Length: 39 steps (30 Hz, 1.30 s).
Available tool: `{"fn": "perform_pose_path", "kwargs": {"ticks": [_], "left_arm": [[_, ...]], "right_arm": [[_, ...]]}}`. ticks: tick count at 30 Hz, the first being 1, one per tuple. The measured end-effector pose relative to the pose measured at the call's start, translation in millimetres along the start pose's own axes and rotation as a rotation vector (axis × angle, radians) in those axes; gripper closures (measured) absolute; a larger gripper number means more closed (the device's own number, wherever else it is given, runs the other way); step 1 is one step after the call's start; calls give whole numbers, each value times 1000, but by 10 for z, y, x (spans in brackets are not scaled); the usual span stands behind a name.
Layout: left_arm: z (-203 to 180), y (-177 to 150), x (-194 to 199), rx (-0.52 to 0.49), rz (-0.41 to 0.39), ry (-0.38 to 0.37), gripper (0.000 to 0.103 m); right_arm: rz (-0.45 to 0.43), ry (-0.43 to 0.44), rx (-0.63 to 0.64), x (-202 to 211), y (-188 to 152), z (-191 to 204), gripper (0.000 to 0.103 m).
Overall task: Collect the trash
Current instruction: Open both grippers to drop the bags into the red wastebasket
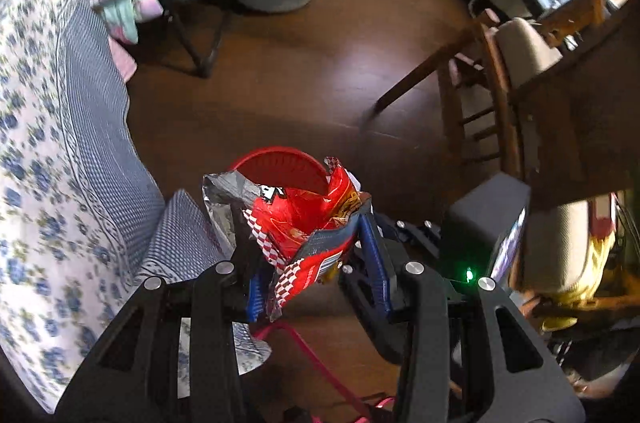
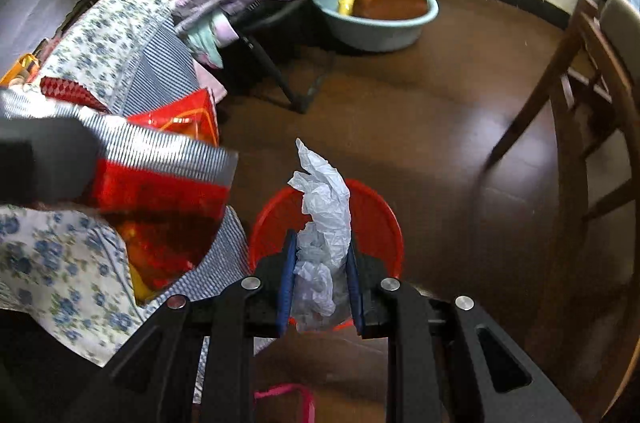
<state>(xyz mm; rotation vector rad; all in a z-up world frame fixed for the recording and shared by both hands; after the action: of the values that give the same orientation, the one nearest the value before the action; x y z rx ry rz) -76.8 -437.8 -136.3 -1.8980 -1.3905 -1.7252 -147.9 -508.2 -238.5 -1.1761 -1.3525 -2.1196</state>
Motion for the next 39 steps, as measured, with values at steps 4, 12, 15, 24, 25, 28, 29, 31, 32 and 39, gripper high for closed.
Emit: {"fn": "perform_pose_path", "kwargs": {"ticks": [4, 12, 15, 24, 25, 28, 29, 31, 32, 39], "left_arm": [[39, -26, -180, -16, -5, 64, 62], [44, -116, -500, -57, 69, 100, 63], [31, -133, -566, -51, 90, 93, 63], [109, -148, -619, 1, 122, 80, 60], [126, -146, -628, 7, 128, 84, 55], [158, -131, -629, 35, 132, 73, 39], [158, -125, -626, 39, 129, 72, 39], [159, -117, -616, 39, 125, 69, 36], [156, -114, -613, 40, 124, 69, 35], [207, -105, -601, 51, 117, 97, 32]], "right_arm": [[33, 9, -40, -136, -133, -109, 80], [97, 47, -161, -436, -373, -249, 80], [108, 56, -190, -485, -411, -263, 80], [110, 69, -261, -581, -455, -255, 66], [102, 59, -279, -580, -458, -285, 58], [74, 37, -324, -555, -460, -357, 39], [78, 38, -321, -559, -458, -357, 39], [79, 25, -305, -553, -450, -363, 39], [78, 23, -303, -549, -445, -369, 39], [83, -21, -264, -458, -367, -369, 39]]}}
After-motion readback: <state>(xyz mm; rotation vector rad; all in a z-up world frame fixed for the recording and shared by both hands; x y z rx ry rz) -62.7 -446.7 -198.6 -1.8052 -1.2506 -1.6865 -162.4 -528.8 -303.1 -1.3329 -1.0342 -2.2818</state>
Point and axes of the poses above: each gripper's, at about its wrist camera, not at the fingertips, and x roughly against the way its jaws point, z to its left, y to its top, the point moved 3 cm from there along -x, roughly the way its jaws point, and after that the axes turned 13 degrees about -z, right-handed, at the moved point
